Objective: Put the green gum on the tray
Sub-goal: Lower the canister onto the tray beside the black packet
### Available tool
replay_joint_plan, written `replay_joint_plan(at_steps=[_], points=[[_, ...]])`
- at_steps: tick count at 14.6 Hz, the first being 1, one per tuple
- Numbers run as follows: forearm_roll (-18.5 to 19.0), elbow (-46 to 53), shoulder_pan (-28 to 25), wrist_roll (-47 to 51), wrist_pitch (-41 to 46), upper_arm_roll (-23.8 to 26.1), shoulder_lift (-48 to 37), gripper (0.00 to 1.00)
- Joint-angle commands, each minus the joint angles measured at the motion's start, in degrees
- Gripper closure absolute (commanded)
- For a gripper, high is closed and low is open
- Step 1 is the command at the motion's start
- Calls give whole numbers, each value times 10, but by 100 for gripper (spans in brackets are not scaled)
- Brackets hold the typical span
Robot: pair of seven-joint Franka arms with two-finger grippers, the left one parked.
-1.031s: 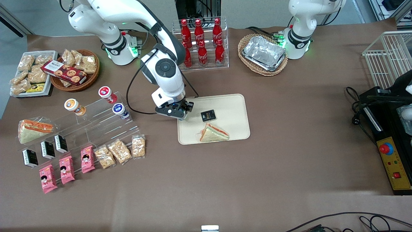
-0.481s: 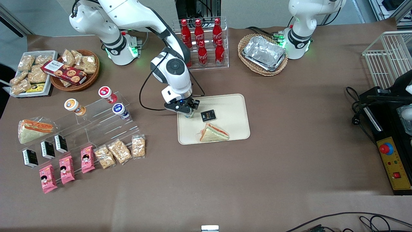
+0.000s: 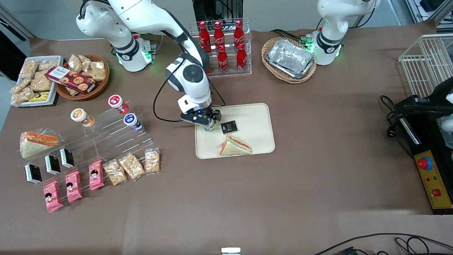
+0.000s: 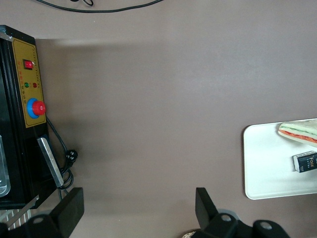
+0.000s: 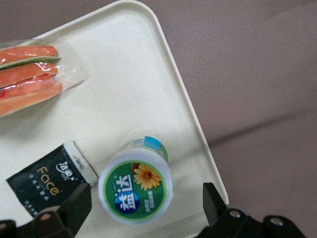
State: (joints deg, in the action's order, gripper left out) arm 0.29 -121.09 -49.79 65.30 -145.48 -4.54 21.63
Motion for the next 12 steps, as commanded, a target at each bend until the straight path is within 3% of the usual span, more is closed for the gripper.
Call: replay_joint_plan(at_steps=[1,5,12], points=[[12,2,-3,16,-9,-4,-2,0],[15,35,11,-15,28,-12,-40,0],[14,308,72,-146,328,-14,-50,0]])
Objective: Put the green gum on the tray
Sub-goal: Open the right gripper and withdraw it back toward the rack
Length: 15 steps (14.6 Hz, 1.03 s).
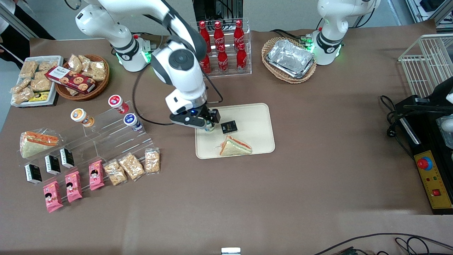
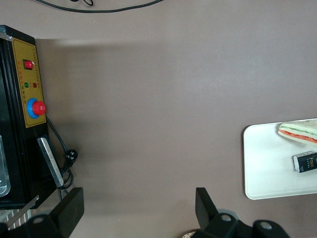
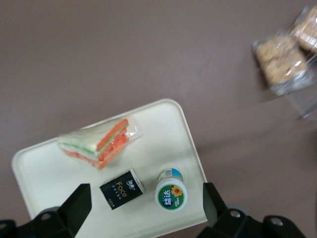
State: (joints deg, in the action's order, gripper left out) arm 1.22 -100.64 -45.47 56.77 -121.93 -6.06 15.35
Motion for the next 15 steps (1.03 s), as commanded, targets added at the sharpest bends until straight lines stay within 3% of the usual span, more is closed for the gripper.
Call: replay_joint_plan(at_steps=[1,8,12,15], points=[[4,121,42,-94,113,2,12,0],[-4,134,223,-368,185,2,-39,0],[-4,128,301,-454,258,-3,-79,0],[-19,129,361,-510,260,-4,-78,0]])
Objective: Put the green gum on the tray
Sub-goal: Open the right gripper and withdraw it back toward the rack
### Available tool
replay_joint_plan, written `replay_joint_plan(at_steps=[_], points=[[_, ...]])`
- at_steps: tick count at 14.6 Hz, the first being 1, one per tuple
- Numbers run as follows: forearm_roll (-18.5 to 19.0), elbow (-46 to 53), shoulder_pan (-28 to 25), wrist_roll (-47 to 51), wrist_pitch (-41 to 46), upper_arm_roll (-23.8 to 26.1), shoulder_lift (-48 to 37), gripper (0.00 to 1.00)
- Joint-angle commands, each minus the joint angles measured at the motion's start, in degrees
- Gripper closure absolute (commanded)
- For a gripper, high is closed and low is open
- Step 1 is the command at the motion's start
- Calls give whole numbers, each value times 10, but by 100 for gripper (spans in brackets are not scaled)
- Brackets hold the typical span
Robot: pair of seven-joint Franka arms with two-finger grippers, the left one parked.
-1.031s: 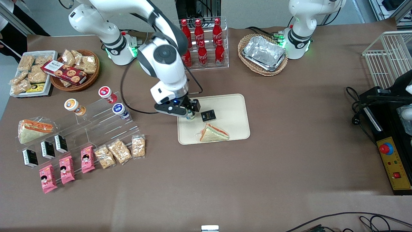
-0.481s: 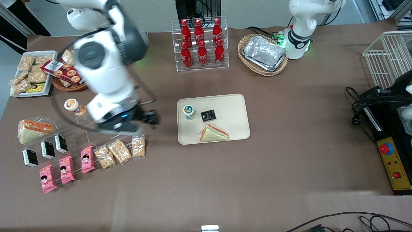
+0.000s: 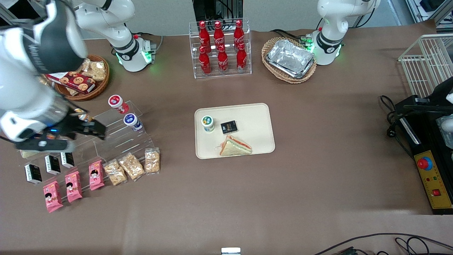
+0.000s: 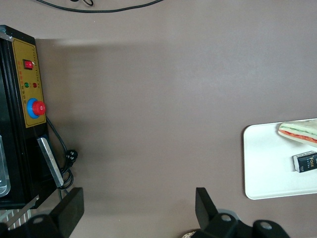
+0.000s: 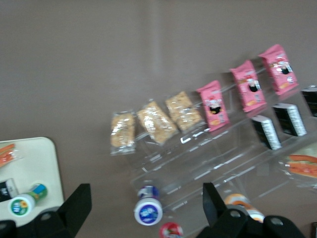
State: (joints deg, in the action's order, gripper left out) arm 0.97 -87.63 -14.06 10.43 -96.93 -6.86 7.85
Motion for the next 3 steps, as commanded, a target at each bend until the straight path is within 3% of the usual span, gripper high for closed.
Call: replay_joint_plan(at_steps=[1,3], points=[[-25,2,56,-49,10,4,-3,0],[-46,3,83,-60,9,4,1,0]])
